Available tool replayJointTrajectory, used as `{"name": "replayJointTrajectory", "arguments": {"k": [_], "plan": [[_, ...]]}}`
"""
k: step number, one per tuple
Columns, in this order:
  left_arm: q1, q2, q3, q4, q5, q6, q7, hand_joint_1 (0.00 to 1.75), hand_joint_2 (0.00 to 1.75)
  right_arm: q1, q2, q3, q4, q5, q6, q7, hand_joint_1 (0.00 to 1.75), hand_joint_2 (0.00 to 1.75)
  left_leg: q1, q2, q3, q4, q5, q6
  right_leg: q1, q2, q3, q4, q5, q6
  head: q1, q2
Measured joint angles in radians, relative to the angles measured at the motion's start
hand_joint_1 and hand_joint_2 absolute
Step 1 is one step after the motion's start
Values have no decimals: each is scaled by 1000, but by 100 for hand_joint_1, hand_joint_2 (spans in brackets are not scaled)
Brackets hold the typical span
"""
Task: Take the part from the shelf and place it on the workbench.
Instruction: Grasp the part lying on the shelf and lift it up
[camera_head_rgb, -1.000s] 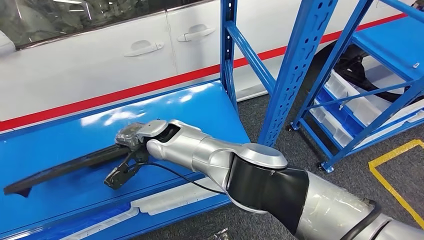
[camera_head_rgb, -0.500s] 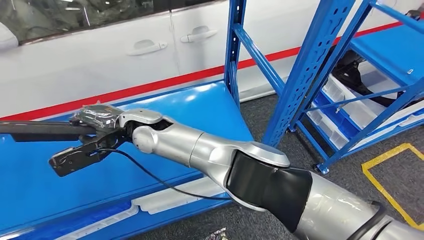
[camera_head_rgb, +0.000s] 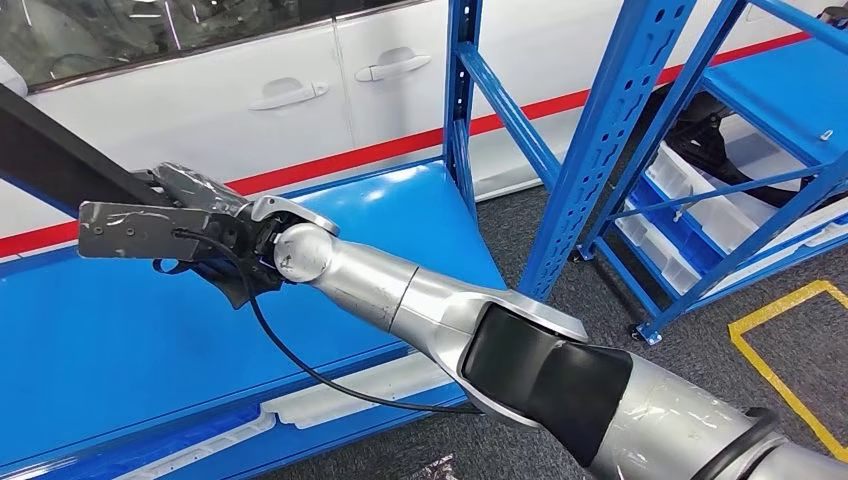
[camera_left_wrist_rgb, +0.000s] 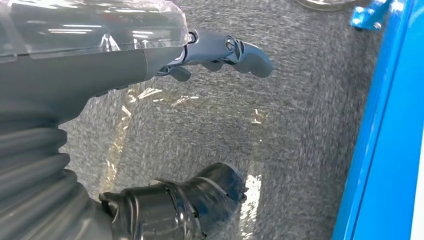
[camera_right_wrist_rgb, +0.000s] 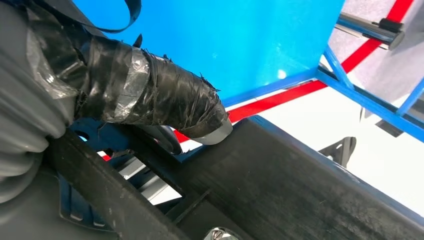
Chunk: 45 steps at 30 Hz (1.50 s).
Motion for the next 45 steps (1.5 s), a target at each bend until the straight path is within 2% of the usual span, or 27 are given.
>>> {"name": "replayJointTrajectory", "arguments": {"k": [3, 4, 5, 6, 9, 10, 13, 15, 18, 19, 20, 21, 23, 25, 28, 29, 30, 33, 34, 35, 36, 38, 40, 41, 43, 44, 45], "plan": [[0, -2, 1, 0, 4, -1, 7, 0, 175, 5, -1, -9, -12, -40, -3, 0, 175, 175, 7, 0, -82, 174, -82, -17, -3, -2, 2, -2, 4, -5, -1, 0], [0, -2, 2, 1, 6, -1, 11, 0, 175, 10, -1, -11, -12, -70, -7, -1, 175, 175, 9, 0, -100, 211, -92, -20, -3, -2, 2, -2, 4, -5, -1, 0], [1, -3, 4, 1, 8, -1, 16, 0, 175, 16, -1, -13, -13, -108, -14, -2, 175, 175, 11, 0, -101, 213, -83, -21, -3, -1, 2, -1, 4, -5, -1, 0], [1, -3, 5, 1, 10, -1, 20, 0, 175, 23, -1, -14, -13, -152, -23, -5, 175, 175, 13, 0, -83, 177, -57, -21, -4, -1, 2, 0, 4, -5, -1, 0], [-1, -5, 8, 1, 15, 1, 27, 0, 175, 34, -1, -21, -21, -288, -52, -20, 175, 175, 11, -2, 13, -12, 24, -14, -4, 1, -2, 3, 5, 3, 0, 0], [-2, -6, 8, 1, 14, 2, 28, 0, 175, 35, -2, -24, -24, -322, -60, -27, 175, 175, 8, -3, 28, -43, 33, -9, -3, 2, -4, 2, 8, 9, 0, 0], [-2, -7, 9, 2, 13, 7, 28, 0, 175, 40, -4, -30, -31, -384, -71, -39, 175, 175, 5, -4, 25, -55, 45, 10, -2, 2, -9, -2, 16, 30, 1, 0], [-2, -10, 10, 2, 10, 10, 27, 0, 175, 46, -7, -31, -36, -405, -74, -39, 175, 175, 8, 1, 20, -66, 60, 26, -2, 0, -25, 31, -20, 39, 2, 0], [-5, -13, 10, 2, 7, 12, 25, 0, 175, 50, -10, -31, -43, -432, -79, -38, 175, 175, 6, 5, -2, -68, 79, 42, 0, -3, -87, 207, -137, 41, 4, 0], [-5, -13, 10, 2, 7, 12, 25, 0, 175, 53, -10, -31, -43, -441, -80, -38, 175, 175, 5, 5, -11, -67, 85, 43, 0, -3, -99, 256, -159, 41, 4, 0], [-5, -13, 12, 2, 7, 12, 25, 0, 175, 57, -11, -31, -44, -450, -80, -37, 175, 175, 4, 5, -21, -66, 91, 43, 0, -3, -94, 272, -162, 41, 4, 0], [-5, -13, 13, 2, 6, 12, 25, 0, 175, 61, -12, -31, -45, -458, -80, -36, 175, 175, 4, 5, -31, -63, 98, 42, 0, -3, -70, 249, -150, 40, 4, 0], [-5, -14, 16, 2, 6, 10, 24, 0, 175, 64, -13, -31, -48, -471, -80, -35, 175, 175, 4, 4, -51, -55, 110, 36, 0, -4, 18, 118, -113, 36, 4, 0], [-5, -16, 17, 2, 6, 9, 24, 0, 175, 64, -13, -31, -56, -479, -78, -35, 175, 175, 2, 3, -66, -46, 120, 25, 4, -2, 75, 26, -90, 30, 5, 0], [-4, -16, 20, 2, 6, 9, 23, 0, 175, 63, -13, -31, -62, -485, -75, -35, 175, 175, 2, 2, -74, -47, 140, 6, 6, 0, 69, 13, -71, 15, 5, 0], [-4, -17, 21, 2, 5, 9, 23, 0, 175, 64, -13, -31, -62, -487, -74, -34, 175, 175, 4, 2, -79, -44, 135, 1, 5, -1, 63, 11, -61, 8, 4, 0], [-3, -18, 22, 2, 4, 9, 23, 0, 175, 64, -14, -31, -62, -490, -72, -34, 175, 175, 6, 1, -88, -27, 110, -5, 3, -3, 55, 8, -50, 0, 4, 0], [-2, -21, 23, 3, -2, 9, 21, 0, 175, 64, -14, -31, -63, -498, -69, -33, 175, 175, 10, 2, -135, 133, -31, -20, 1, -5, 16, 5, -15, -12, 2, 0], [-2, -21, 23, 3, -3, 9, 19, 0, 175, 65, -14, -31, -63, -499, -69, -33, 175, 175, 10, 2, -144, 190, -61, -23, 2, -5, 1, 6, -5, -12, 1, 0], [-3, -21, 23, 3, -4, 9, 18, 0, 175, 65, -14, -31, -63, -499, -68, -33, 175, 175, 10, 2, -139, 224, -70, -24, 2, -5, -14, 7, 6, -12, 1, 0], [-3, -21, 23, 3, -5, 9, 16, 0, 175, 66, -14, -31, -63, -499, -68, -33, 175, 175, 10, 2, -117, 223, -59, -23, 3, -4, -29, 8, 16, -11, 1, 0], [-4, -20, 23, 3, -6, 9, 13, 0, 175, 66, -15, -31, -64, -497, -68, -34, 175, 175, 9, 1, -22, 120, -24, -15, 3, -4, -53, 11, 35, -8, 1, 0], [-8, -20, 23, 3, -8, 9, 8, 0, 175, 65, -16, -31, -67, -494, -68, -36, 175, 175, 2, 1, 71, -10, -24, -2, 4, -6, -64, 7, 53, 0, 2, 0], [-9, -19, 23, 3, -9, 9, 7, 0, 175, 64, -16, -31, -68, -493, -68, -37, 175, 175, -2, 0, 92, -46, -30, 5, 3, -7, -64, 3, 62, 6, 2, 0], [-11, -19, 23, 3, -11, 9, 5, 0, 175, 62, -17, -31, -71, -489, -68, -39, 175, 175, -7, 0, 93, -64, -18, 19, 2, -9, -60, -12, 79, 19, 1, 0], [-11, -19, 23, 3, -11, 9, 4, 0, 175, 62, -18, -31, -72, -487, -67, -40, 175, 175, -5, 2, 92, -74, -6, 26, 1, -9, -61, -14, 79, 24, 0, 0], [-12, -19, 23, 3, -12, 9, 4, 0, 175, 61, -19, -31, -73, -485, -68, -40, 175, 175, -3, 5, 89, -83, 9, 34, 2, -8, -66, -3, 61, 29, 0, 0]]}}
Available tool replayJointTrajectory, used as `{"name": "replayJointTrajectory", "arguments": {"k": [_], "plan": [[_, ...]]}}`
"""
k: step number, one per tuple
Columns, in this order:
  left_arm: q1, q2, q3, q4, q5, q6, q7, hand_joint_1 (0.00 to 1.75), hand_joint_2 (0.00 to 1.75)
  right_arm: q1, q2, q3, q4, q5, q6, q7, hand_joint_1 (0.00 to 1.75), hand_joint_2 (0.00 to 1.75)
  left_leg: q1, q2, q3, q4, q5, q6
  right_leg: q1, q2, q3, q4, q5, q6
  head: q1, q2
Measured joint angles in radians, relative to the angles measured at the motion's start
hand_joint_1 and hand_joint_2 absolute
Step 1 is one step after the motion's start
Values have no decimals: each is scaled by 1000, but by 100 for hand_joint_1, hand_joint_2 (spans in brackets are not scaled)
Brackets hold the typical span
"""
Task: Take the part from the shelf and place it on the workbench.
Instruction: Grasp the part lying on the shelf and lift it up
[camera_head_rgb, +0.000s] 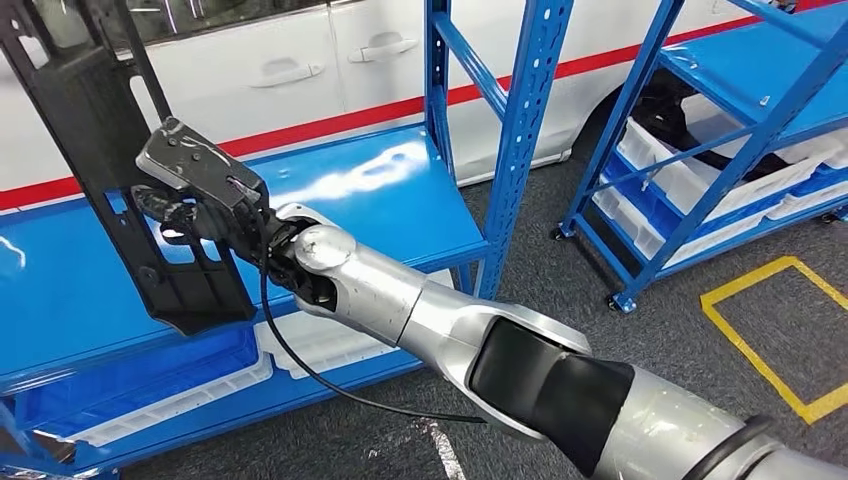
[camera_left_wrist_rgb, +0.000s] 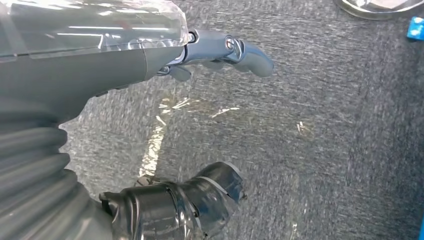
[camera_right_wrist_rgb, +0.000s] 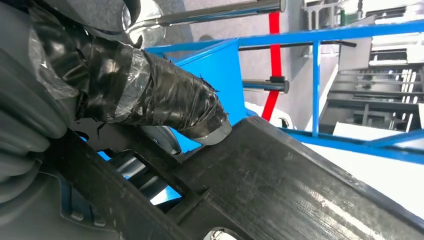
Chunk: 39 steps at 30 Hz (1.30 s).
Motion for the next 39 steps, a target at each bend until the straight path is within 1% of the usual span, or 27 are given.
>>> {"name": "replayJointTrajectory", "arguments": {"k": [1, 3, 4, 5, 6, 7, 9, 11, 14, 15, 16, 17, 19, 20, 21, 22, 24, 26, 27, 30, 31, 32, 34, 35, 36, 37, 39], "plan": [[0, 0, 0, 0, 0, 0, 0, 0, 175, 0, -1, 0, 0, 1, 0, 0, 175, 175, 3, 3, -5, -8, 15, 6, 1, 1, -11, 29, -36, 4, 1, 0], [-1, -1, 0, 0, 0, 0, 0, 0, 175, 0, -3, 0, 0, 2, -1, 0, 175, 175, 6, 5, -29, -12, 40, 14, 0, 1, -43, 146, -137, 9, 3, 0], [-1, -1, 0, 0, 0, 0, 0, 0, 175, 1, -4, 0, 0, 2, -1, 0, 175, 175, 6, 6, -44, -10, 51, 14, -1, 1, -56, 210, -171, 12, 3, 0], [-1, -1, 0, 0, 0, 0, 0, 0, 175, 2, -5, 0, 0, 2, -1, 0, 175, 175, 6, 6, -60, -7, 61, 12, -2, 1, -58, 254, -182, 14, 3, 0], [-1, -1, 0, 0, 0, 0, 0, 0, 175, 2, -6, 0, 0, 2, -1, 0, 175, 175, 7, 6, -77, -2, 69, 9, -3, 1, -45, 266, -173, 17, 3, 0], [0, -2, 0, 0, -1, 0, 0, 0, 175, 3, -7, 0, 0, 3, -1, 0, 175, 175, 9, 6, -94, 6, 77, 5, -5, 0, -12, 241, -150, 20, 3, 0], [0, -2, 0, 0, 0, 0, 0, 0, 175, 3, -8, 0, -1, 3, -1, 0, 175, 175, 11, 6, -127, 29, 87, -6, -9, 1, 81, 120, -130, 23, 4, 0], [0, -2, 0, 0, 0, 0, 0, 0, 175, 3, -8, 0, -4, 3, -1, 0, 175, 175, 9, 4, -147, 48, 94, -18, -7, 5, 129, 44, -140, 13, 5, 0], [2, -2, 1, 0, -1, 0, 0, 0, 175, 3, -8, 0, -6, 3, 0, 0, 175, 175, 10, 1, -157, 52, 110, -35, -5, 7, 116, 38, -129, -13, 6, 0], [2, -2, 1, 0, -2, 0, 0, 0, 175, 3, -8, 0, -6, 4, 2, 1, 175, 175, 11, 1, -164, 57, 101, -40, -6, 6, 107, 37, -119, -21, 6, 0], [3, -2, 1, 0, -2, 0, 0, 0, 175, 3, -8, 0, -6, 4, 3, 1, 175, 175, 13, 1, -174, 76, 74, -45, -7, 5, 97, 34, -107, -28, 5, 0], [3, -3, 1, 0, -3, 0, 0, 0, 175, 2, -7, 0, -6, 4, 4, 2, 175, 175, 14, 1, -187, 114, 31, -48, -8, 5, 85, 33, -95, -34, 5, 0], [3, -2, 1, 0, -5, 0, -1, 0, 175, 2, -7, 0, -6, 4, 6, 4, 175, 175, 14, 1, -211, 224, -61, -53, -5, 6, 59, 32, -73, -39, 3, 0], [3, -2, 1, 0, -6, 0, -1, 0, 175, 2, -7, 0, -6, 5, 8, 5, 175, 175, 14, 1, -215, 272, -85, -53, -3, 6, 45, 32, -63, -41, 3, 0], [3, -2, 1, 0, -7, -1, -1, 0, 175, 3, -7, 0, -6, 5, 11, 6, 175, 175, 14, 1, -206, 297, -88, -51, 0, 6, 30, 32, -53, -41, 3, 0], [3, -2, 1, 0, -7, -1, -1, 0, 175, 3, -7, 0, -5, 6, 14, 7, 175, 175, 12, 1, -183, 291, -72, -46, 4, 6, 16, 32, -43, -41, 3, 0], [1, 0, 1, 0, -9, -1, -2, 0, 175, 3, -7, 0, -5, 8, 20, 8, 175, 175, 4, 1, -97, 194, -38, -25, 9, 6, -5, 31, -24, -41, 4, 0], [-1, 3, 1, 0, -11, -1, -7, 0, 175, 4, -6, 0, -4, 17, 25, 7, 175, 175, -6, 4, -16, 79, -46, -5, 8, 2, -10, 27, -10, -35, 5, 0], [-3, 5, 1, 0, -12, -2, -13, 0, 175, 5, -5, 0, -3, 26, 30, 6, 175, 175, -12, 5, 2, 46, -57, 2, 5, -1, -9, 23, -3, -29, 4, 0], [-5, 8, 1, 0, -14, -6, -35, 0, 175, 6, -1, 0, 1, 59, 49, -2, 175, 175, -16, 6, 14, 7, -28, 14, 2, -3, -5, 7, 16, -10, -1, 0], [-5, 9, 1, 0, -13, -7, -39, 0, 175, 7, 0, 0, 2, 67, 53, -5, 175, 175, -12, 7, 17, -9, -12, 17, 4, -2, -11, 17, 5, -5, -1, 0], [-5, 9, 1, 0, -13, -7, -40, 0, 175, 8, 1, 0, 3, 73, 55, -7, 175, 175, -8, 8, 17, -22, 4, 19, 5, 0, -24, 48, -22, 0, 0, 0], [-5, 8, 1, 0, -12, -5, -38, 0, 175, 10, 0, 0, 6, 81, 56, -10, 175, 175, -3, 10, 1, -25, 23, 20, 1, 2, -66, 166, -101, 7, 2, 0], [-4, 7, 1, 1, -12, -3, -36, 0, 175, 12, 0, 0, 8, 83, 55, -10, 175, 175, -2, 10, -10, -21, 30, 18, -2, 2, -81, 222, -130, 11, 2, 0], [-3, 6, 1, 1, -12, -1, -35, 0, 175, 15, 0, 0, 10, 85, 54, -10, 175, 175, 0, 10, -22, -15, 34, 15, -6, 1, -83, 251, -141, 15, 2, 0], [-2, 5, 1, 1, -12, 0, -33, 0, 175, 17, 0, 0, 11, 88, 54, -10, 175, 175, 3, 9, -34, -5, 36, 12, -9, 0, -64, 239, -135, 20, 2, 0], [-1, 4, 1, 1, -12, 1, -32, 0, 175, 19, 0, 0, 13, 93, 53, -10, 175, 175, 11, 8, -60, 22, 35, 2, -16, 0, 10, 133, -105, 28, 2, 0]]}}
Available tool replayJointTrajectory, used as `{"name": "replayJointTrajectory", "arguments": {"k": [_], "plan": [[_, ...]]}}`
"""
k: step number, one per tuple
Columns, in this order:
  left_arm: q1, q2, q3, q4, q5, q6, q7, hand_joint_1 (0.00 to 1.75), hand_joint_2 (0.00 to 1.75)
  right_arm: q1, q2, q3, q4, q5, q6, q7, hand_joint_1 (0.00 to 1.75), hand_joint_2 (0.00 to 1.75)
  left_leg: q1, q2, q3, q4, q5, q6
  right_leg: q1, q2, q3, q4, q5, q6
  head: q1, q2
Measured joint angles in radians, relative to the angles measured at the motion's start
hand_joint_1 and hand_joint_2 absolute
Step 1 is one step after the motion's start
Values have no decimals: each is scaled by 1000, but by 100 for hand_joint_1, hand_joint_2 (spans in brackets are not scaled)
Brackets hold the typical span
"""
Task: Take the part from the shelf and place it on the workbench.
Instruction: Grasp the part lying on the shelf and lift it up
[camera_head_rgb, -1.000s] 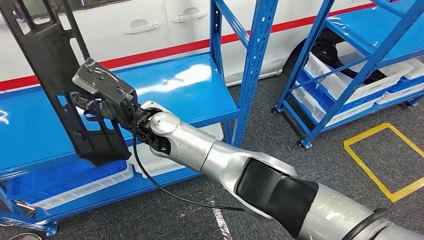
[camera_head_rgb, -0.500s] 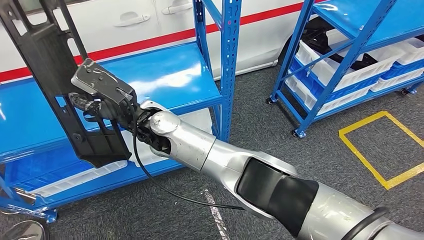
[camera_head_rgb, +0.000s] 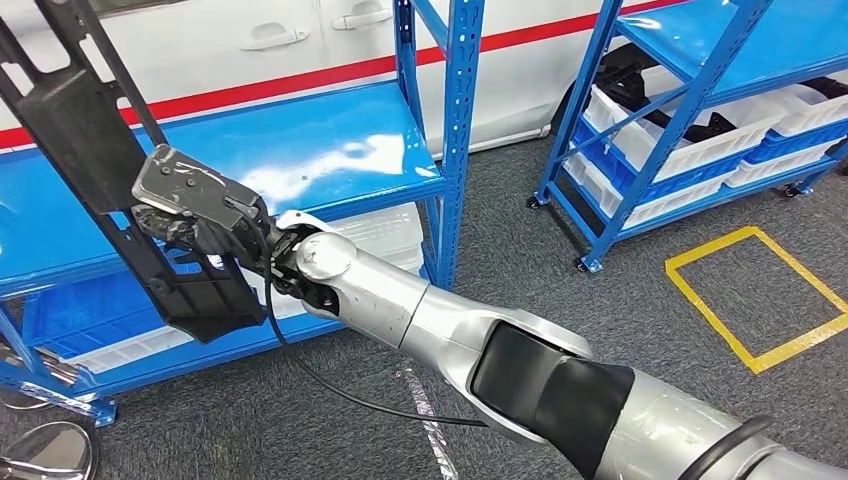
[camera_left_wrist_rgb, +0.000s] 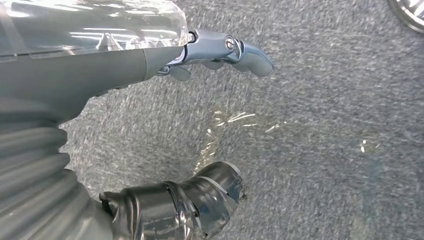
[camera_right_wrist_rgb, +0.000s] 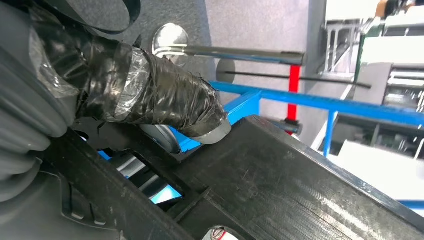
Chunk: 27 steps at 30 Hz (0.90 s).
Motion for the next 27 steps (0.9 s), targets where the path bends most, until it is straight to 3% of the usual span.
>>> {"name": "replayJointTrajectory", "arguments": {"k": [2, 6, 8, 11, 12, 13, 14, 17, 18, 20, 22, 24, 26, 27], "plan": [[0, 0, 0, 0, 2, 1, 1, 0, 175, 0, 2, 0, 0, 2, 0, 0, 175, 175, 0, -1, -24, 30, -5, -15, 0, 5, 46, -80, 16, -6, 1, 0], [1, -2, 0, 0, 7, 2, 1, 0, 175, 2, 5, 0, 0, 4, -2, -1, 175, 175, 0, -3, -39, 43, -2, -34, 3, 10, 41, -88, 29, -37, 1, 0], [1, -3, 0, 0, 8, 3, 0, 0, 175, 1, 7, 0, 0, 4, -2, -1, 175, 175, 3, -3, -59, 85, -39, -42, 0, 9, 39, -96, 40, -50, 1, 0], [2, -3, 0, 0, 9, 4, 0, 0, 175, 1, 8, 0, 0, 7, -3, -1, 175, 175, 5, -3, -126, 258, -135, -52, 0, 9, 27, -101, 54, -56, 1, 0], [2, -3, 0, 0, 9, 5, 0, 0, 175, 2, 8, 0, 1, 10, -4, -1, 175, 175, 5, -3, -137, 295, -147, -52, 1, 9, 21, -101, 59, -56, 1, 0], [3, -3, 0, 0, 8, 5, 0, 0, 175, 3, 8, 0, 2, 13, -5, -1, 175, 175, 5, -3, -131, 296, -141, -51, 1, 9, 16, -101, 64, -55, 1, 0], [3, -3, 0, 0, 8, 5, 0, 0, 175, 3, 8, 0, 2, 16, -7, -1, 175, 175, 5, -3, -105, 258, -120, -47, 2, 9, 11, -101, 68, -53, 1, 0], [0, -3, 0, 0, 6, 6, 0, 0, 175, 2, 9, 0, 1, 21, -12, -1, 175, 175, -2, -4, 8, 67, -60, -32, 3, 9, 3, -103, 82, -42, 1, 0], [-1, -3, 0, 0, 6, 6, 0, 0, 175, 2, 10, 0, 1, 21, -12, -1, 175, 175, -5, -5, 24, 34, -54, -29, 3, 8, 2, -105, 87, -36, 1, 0], [-1, -2, 0, 0, 6, 6, 0, 0, 175, 2, 10, 0, 1, 21, -12, -1, 175, 175, -11, -5, 21, 21, -46, -22, 3, 7, 3, -116, 98, -22, 1, 0], [0, -2, 0, 0, 6, 6, 0, 0, 175, 2, 10, 0, 1, 21, -13, -1, 175, 175, -7, -4, 23, 7, -27, -10, 4, 5, -1, -115, 94, -10, 2, 0], [-1, -3, 0, 0, 6, 6, 0, 0, 175, 1, 9, 0, 1, 21, -13, -1, 175, 175, -2, -1, 19, -6, -6, 2, 6, 4, -28, -48, 37, -6, 4, 0], [-1, -4, 0, 0, 6, 6, 0, 0, 175, 2, 9, 0, 1, 21, -13, -1, 175, 175, -6, 0, 2, -5, 6, 9, 8, 5, -72, 82, -43, -6, 5, 0], [0, -4, 0, 0, 6, 6, 0, 0, 175, 3, 8, 0, 1, 21, -13, -1, 175, 175, -7, 0, -7, -2, 11, 9, 9, 5, -84, 130, -64, -6, 5, 0]]}}
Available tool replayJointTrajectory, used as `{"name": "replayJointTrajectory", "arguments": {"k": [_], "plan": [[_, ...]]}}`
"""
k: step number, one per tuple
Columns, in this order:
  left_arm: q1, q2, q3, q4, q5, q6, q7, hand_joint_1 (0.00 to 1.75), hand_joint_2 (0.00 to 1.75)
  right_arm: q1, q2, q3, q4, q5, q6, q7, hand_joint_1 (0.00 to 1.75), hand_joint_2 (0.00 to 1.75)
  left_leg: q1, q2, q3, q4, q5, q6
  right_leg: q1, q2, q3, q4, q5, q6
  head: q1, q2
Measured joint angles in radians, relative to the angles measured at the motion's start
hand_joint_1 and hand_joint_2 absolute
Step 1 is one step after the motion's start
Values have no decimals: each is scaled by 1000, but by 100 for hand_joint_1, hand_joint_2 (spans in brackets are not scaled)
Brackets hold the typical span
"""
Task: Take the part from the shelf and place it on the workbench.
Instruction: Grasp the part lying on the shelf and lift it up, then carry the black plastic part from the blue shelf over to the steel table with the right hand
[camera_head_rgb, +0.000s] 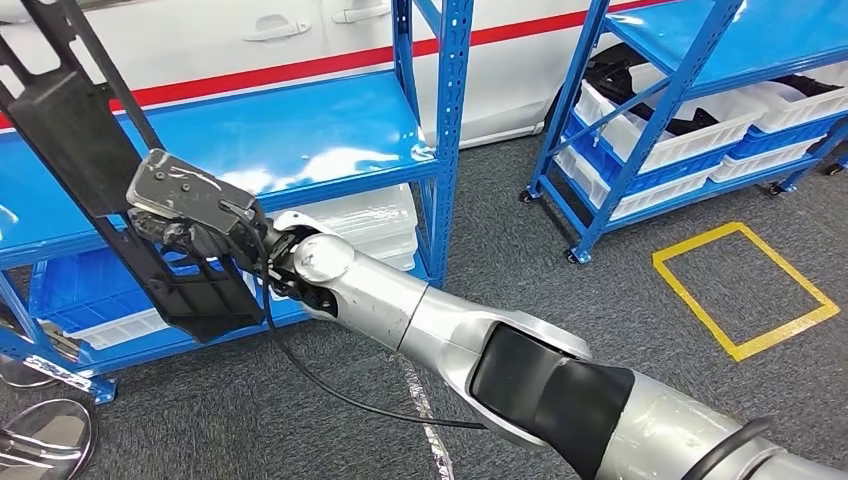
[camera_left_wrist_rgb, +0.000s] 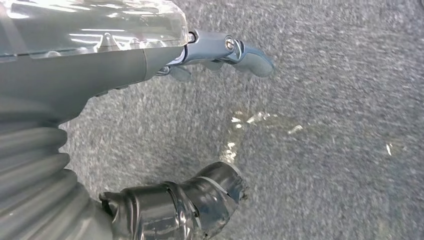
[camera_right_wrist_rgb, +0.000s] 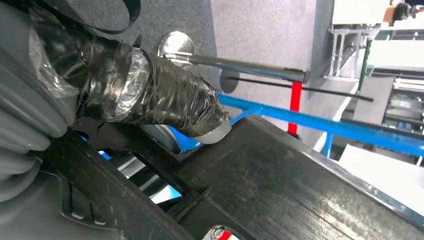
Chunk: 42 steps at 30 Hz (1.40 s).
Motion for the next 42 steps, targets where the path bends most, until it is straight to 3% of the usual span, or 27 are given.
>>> {"name": "replayJointTrajectory", "arguments": {"k": [1, 2, 4, 6, 10, 12, 15, 16, 17, 20, 22, 25, 26, 28, 30, 31, 33, 34, 37, 38, 42], "plan": [[0, 0, 0, 0, 0, 0, 0, 0, 175, 1, -1, 0, 0, 0, 0, 0, 175, 175, -1, 0, -9, 4, 4, 0, 0, 0, 5, 15, -4, -1, 0, 0], [1, 0, 0, 0, 0, 0, 0, 0, 175, 2, -1, 0, 0, 0, 0, 0, 175, 175, -2, -1, -18, 9, 7, -1, 1, 0, 30, -13, 9, -3, 0, 0], [1, -1, 0, 0, 0, 0, 0, 0, 175, 2, -2, 0, 0, 0, 0, 0, 175, 175, -2, -2, -33, 22, 10, -4, 4, 0, 114, -139, 48, -12, -1, 0], [1, -2, 0, 0, 0, 0, 0, 0, 175, 2, -1, 0, 0, 0, 0, 0, 175, 175, -5, -3, -44, 32, 14, -12, 9, 0, 162, -225, 68, -21, -1, 0], [2, -3, 1, 0, 0, 0, 0, 0, 175, 2, 0, 0, 0, 0, 0, 0, 175, 175, -2, -3, -53, 31, 22, -37, 10, 1, 160, -247, 91, -41, -1, 0], [2, -4, 1, 0, -1, 0, 0, 0, 175, 1, 1, 0, 0, 0, 0, 0, 175, 175, 2, -5, -75, 85, -24, -50, 3, 0, 157, -259, 105, -49, -2, 0], [3, -3, 1, 0, -2, 0, 0, 0, 175, 1, 2, 0, 0, 0, -1, 0, 175, 175, 8, -5, -135, 253, -119, -67, 1, -1, 142, -261, 119, -52, -3, 0], [3, -3, 1, 0, -3, 0, 0, 0, 175, 2, 2, 0, 1, 0, -1, 0, 175, 175, 10, -5, -138, 277, -126, -70, 1, -1, 135, -259, 123, -50, -3, 0], [4, -3, 1, 0, -3, 0, 0, 0, 175, 3, 2, 0, 1, 0, -1, 0, 175, 175, 11, -5, -124, 265, -116, -71, 0, -1, 130, -258, 126, -48, -3, 0], [2, -3, 1, 0, -3, 0, 0, 0, 175, 3, 2, 0, 2, 0, -1, 0, 175, 175, 11, -6, -6, 78, -55, -66, -2, -1, 120, -255, 136, -37, -3, 0], [1, -3, 1, 0, -3, 0, -1, 0, 175, 2, 2, 0, 2, 0, -1, 0, 175, 175, 5, -9, 31, 12, -43, -54, -1, -1, 119, -258, 144, -25, -3, 0], [2, -2, 1, 0, -5, 0, -1, 0, 175, 0, 2, 0, 2, 0, -1, 0, 175, 175, 1, -9, 28, 4, -26, -30, -1, -2, 117, -264, 153, -5, -2, 0], [2, -3, 1, 0, -6, 0, -1, 0, 175, -1, 1, 0, 2, 0, -2, 0, 175, 175, 2, -7, 26, -1, -18, -21, -1, -2, 109, -252, 141, 0, -2, 0], [1, -3, 1, 0, -7, -2, -1, 0, 175, -3, 1, 0, 2, 0, -3, 0, 175, 175, 5, -4, 18, -9, -3, -7, 1, -1, 71, -164, 77, 2, 1, 0], [1, -3, 1, 0, -8, -2, -2, 0, 175, -5, 0, 0, 2, 1, -4, 0, 175, 175, 2, -3, 3, -8, 5, -1, 5, 0, 22, -32, 5, 1, 2, 0], [1, -3, 1, 0, -8, -3, -2, 0, 175, -4, 0, 0, 2, 1, -4, 0, 175, 175, 1, -3, -4, -6, 8, 0, 5, 0, 7, 12, -13, 0, 3, 0], [1, -2, 1, 0, -8, -3, -2, 0, 175, -3, -1, 0, 2, 1, -4, 0, 175, 175, 0, -3, -11, -3, 11, 0, 6, 0, 0, 42, -22, 0, 3, 0], [1, -2, 1, 0, -8, -3, -2, 0, 175, -3, -2, 0, 3, 1, -4, 0, 175, 175, 0, -4, -14, -1, 12, -1, 6, 0, 16, 19, -10, -2, 3, 0], [1, -2, 1, 0, -9, -2, -6, 0, 175, -6, -2, 0, 3, 3, -4, 0, 175, 175, -3, -5, -34, 19, 13, -9, 10, 0, 140, -184, 61, -17, 2, 0], [1, -3, 1, 0, -9, -1, -8, 0, 175, -7, -2, 0, 2, 5, -4, -1, 175, 175, -4, -5, -40, 24, 15, -15, 12, 0, 166, -233, 73, -23, 2, 0], [0, -3, 1, 0, -13, 7, -11, 0, 175, -9, -3, 0, 2, 11, -1, -6, 175, 175, -3, -5, -51, 32, 14, -38, 10, 0, 169, -253, 87, -42, 1, 0]]}}
